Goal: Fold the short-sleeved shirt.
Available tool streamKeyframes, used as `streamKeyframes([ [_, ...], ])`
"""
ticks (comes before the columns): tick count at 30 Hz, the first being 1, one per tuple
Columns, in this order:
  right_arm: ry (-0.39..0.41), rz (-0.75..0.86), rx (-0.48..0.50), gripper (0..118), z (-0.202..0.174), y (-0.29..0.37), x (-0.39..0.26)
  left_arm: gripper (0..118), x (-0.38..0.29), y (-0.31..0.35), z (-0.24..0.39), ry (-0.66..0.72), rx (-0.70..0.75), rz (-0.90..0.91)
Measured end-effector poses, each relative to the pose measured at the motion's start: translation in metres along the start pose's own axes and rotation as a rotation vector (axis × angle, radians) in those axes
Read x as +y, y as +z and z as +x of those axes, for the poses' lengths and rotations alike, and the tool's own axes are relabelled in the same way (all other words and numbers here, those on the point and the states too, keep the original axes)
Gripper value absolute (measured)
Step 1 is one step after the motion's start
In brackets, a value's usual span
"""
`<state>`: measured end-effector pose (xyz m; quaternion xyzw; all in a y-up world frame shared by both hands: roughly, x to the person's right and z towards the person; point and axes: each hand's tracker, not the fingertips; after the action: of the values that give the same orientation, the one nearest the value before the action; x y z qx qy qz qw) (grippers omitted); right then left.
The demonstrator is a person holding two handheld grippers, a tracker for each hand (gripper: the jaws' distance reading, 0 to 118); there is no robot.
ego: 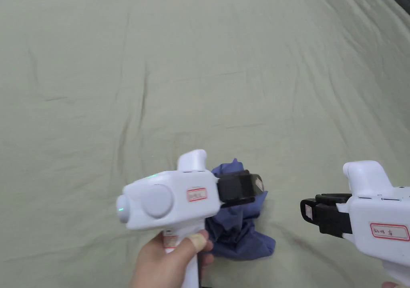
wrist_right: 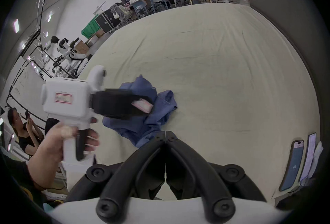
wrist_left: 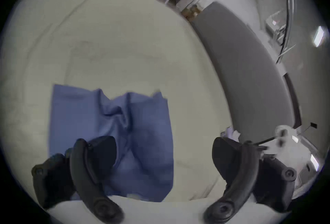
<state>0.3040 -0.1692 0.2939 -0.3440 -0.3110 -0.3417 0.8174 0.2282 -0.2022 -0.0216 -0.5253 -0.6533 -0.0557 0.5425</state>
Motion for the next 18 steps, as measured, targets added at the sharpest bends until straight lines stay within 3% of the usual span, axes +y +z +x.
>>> streamKeyframes([
  [2,-0.018,0.010,0.012,2,0.004,0.001,0.000,111,0.004,0.034,-0.002,0.015,-0.034,0.074],
  [3,-0.028,0.015,0.020,2,0.007,0.002,0.001,95,0.006,0.048,-0.005,0.031,-0.003,0.120],
  [5,-0.041,0.024,0.025,2,0.010,0.005,0.001,0,0.009,0.057,-0.006,0.022,0.174,0.186],
  [7,-0.046,0.029,0.020,2,0.013,0.007,0.001,0,0.011,0.044,-0.001,-0.107,0.331,0.144],
  [11,-0.050,0.037,-0.006,2,0.017,0.014,-0.001,0,-0.004,-0.015,0.016,-0.204,0.285,-0.013],
  [14,-0.060,0.038,-0.035,2,0.020,0.020,-0.004,0,-0.032,-0.074,0.048,-0.438,0.345,-0.142],
  [16,-0.065,0.036,-0.054,2,0.023,0.024,-0.005,0,-0.050,-0.103,0.069,-0.540,0.448,-0.175],
  [18,-0.069,0.036,-0.068,2,0.025,0.030,-0.007,0,-0.061,-0.112,0.088,-0.567,0.399,-0.158],
])
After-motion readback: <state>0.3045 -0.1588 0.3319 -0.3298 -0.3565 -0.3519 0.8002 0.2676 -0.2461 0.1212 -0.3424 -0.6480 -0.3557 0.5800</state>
